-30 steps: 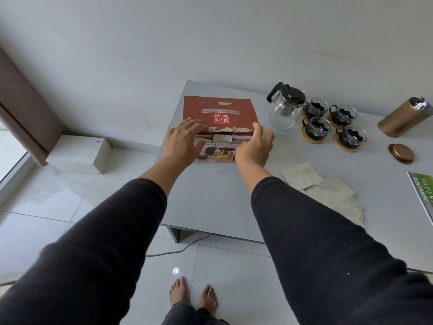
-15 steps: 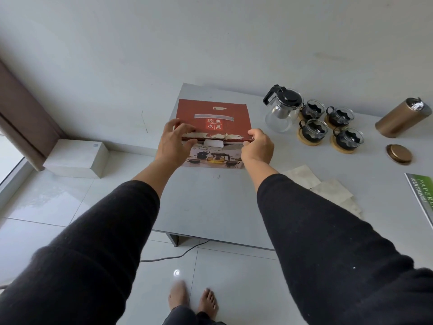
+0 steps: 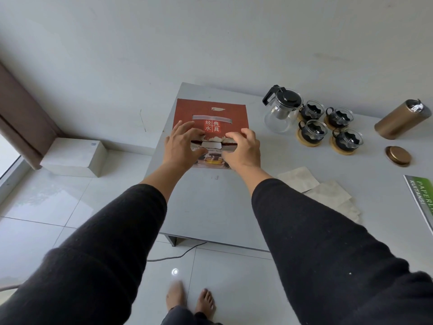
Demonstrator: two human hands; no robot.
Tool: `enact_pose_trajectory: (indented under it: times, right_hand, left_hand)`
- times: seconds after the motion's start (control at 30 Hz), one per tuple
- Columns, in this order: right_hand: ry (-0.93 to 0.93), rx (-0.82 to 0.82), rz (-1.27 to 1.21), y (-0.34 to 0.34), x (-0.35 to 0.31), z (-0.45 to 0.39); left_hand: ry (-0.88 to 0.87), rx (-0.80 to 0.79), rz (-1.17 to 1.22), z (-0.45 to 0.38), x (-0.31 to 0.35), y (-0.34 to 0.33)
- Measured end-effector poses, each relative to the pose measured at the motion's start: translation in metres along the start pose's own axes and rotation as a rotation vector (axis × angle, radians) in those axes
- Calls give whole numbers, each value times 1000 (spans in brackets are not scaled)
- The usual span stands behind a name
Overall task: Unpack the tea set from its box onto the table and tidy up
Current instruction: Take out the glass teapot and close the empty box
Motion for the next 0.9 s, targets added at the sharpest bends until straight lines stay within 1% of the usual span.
enact_pose_trajectory:
  times: [0.37, 0.43, 0.5, 0.6, 0.63, 0.7, 0.8, 0.9]
  right_hand:
    - [-119, 120, -15, -8, -7, -6]
    - [-140, 133, -11, -7, -7, -8]
    - [-201, 131, -49, -4, -3, -10]
    - [-281, 41, -164, -1, 5, -11]
    - [-270, 11, -188, -1, 6, -10]
    - [-229, 0, -212, -1, 7, -9]
    - [-202, 54, -206, 4, 4, -11]
    - [-219, 107, -229, 13, 0, -21]
  left_hand:
    - [33, 74, 107, -4, -1, -3]
    - [77, 72, 154, -5, -2, -1]
    - [133, 78, 181, -5, -3, 1]
    - [270, 35, 212, -2, -5, 3]
    - [293, 6, 228, -3, -7, 3]
    - [285, -25, 263, -6, -10, 4]
    - [297, -16, 292, -12, -8, 9]
    - [313, -9, 288, -24, -1, 14]
Point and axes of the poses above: each hand's wrist, its own z-axis away from the middle knuckle, its own y-axis out of the back of the hand, x = y × z, the point moved 1 cm from there along -z, towards the middle knuckle, and after that the axes turned 12 degrees about y, right-handed, at the moved point
